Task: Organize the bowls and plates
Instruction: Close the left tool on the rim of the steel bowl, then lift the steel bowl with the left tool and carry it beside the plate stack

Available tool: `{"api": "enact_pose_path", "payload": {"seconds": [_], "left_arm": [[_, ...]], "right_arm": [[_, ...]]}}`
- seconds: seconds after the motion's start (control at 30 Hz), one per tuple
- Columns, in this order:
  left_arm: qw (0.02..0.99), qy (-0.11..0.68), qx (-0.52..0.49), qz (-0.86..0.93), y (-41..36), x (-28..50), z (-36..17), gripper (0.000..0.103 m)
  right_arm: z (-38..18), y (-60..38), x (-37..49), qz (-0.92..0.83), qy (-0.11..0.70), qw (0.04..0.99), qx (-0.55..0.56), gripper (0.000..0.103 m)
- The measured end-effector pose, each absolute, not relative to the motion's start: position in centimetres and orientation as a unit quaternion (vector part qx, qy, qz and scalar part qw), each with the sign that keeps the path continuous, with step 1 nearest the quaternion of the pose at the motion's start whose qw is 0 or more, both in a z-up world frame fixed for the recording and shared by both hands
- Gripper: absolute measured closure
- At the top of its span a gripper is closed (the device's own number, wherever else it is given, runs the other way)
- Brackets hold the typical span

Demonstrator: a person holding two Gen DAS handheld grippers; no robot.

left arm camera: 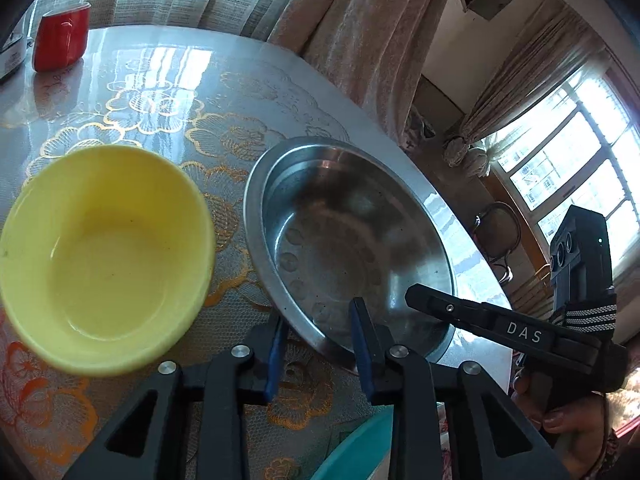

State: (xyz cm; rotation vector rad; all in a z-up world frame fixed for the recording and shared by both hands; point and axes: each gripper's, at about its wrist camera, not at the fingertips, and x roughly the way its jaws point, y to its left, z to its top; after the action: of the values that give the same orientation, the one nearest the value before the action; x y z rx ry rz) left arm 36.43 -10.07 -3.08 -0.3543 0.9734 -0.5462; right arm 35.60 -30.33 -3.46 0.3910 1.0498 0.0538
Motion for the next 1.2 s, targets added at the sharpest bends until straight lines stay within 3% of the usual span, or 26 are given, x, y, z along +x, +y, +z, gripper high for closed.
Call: {"api": "enact_pose_path", "payload": {"seconds": [0.73,1.2], "left_arm": [[0.906,0.319,-0.122,-0.249,-8.4,28.2,2.1,0.075],[0.924,0.277,-0.143,-0.22,-2.2,18.1,1.2,0.072]], "right_arm": [[1.4,-28.5,27.0,0.039,0.419,0.889,0.181,0.081],[0.9,-24.3,20.6,0.102,0.388,0.897,0.184,0.082]]}}
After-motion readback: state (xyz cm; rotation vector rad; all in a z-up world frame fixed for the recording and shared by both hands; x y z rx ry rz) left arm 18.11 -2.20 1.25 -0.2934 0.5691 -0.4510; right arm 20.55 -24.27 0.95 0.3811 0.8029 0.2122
